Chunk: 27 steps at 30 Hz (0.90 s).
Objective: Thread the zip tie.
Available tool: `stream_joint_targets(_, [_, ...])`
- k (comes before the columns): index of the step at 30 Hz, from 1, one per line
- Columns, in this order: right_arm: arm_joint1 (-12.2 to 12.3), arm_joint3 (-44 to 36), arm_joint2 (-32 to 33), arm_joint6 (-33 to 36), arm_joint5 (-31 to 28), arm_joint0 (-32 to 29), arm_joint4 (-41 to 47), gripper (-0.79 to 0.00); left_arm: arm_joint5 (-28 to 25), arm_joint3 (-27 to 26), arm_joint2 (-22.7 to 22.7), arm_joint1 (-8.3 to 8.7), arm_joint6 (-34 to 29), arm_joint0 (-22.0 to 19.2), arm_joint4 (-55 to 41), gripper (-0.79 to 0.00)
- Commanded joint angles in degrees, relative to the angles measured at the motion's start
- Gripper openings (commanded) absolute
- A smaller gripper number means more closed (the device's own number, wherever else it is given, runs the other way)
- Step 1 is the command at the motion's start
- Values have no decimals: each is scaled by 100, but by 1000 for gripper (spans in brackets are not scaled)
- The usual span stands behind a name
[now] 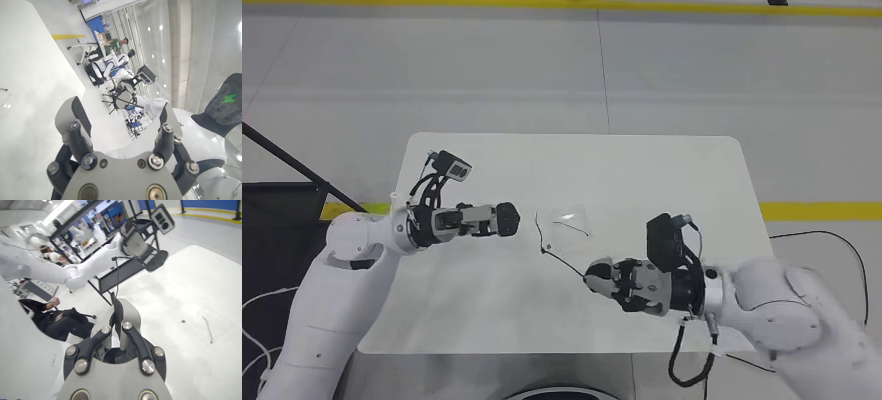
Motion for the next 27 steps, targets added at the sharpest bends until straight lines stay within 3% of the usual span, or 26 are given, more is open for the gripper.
stream_joint_targets(1, [-1, -239, -11, 352, 893, 32, -474, -785, -17, -8, -177, 23, -7, 124, -95, 0])
stream_joint_targets(6, [-96, -399, -348, 1092, 2548, 364, -1637, -785, -67, -21, -431, 55, -141, 320, -328, 0])
stream_joint_targets(10, [-277, -136, -943, 1763, 3378, 882, -2413, -785, -67, -21, -431, 55, -141, 320, -328, 0])
stream_joint_targets(16, [-763, 604, -2000, 2176, 3848, 1858, -2822, -785, -67, -21, -431, 55, -141, 320, -328, 0])
stream_joint_targets(23, [-1540, 1605, -3170, 2749, 4075, 3033, -2916, -785, -67, -21, -431, 55, -141, 320, -328, 0])
stream_joint_targets(27, [-1980, 2092, -3696, 3129, 4212, 3488, -2991, -785, -63, -163, -484, 53, 187, 442, -236, 0])
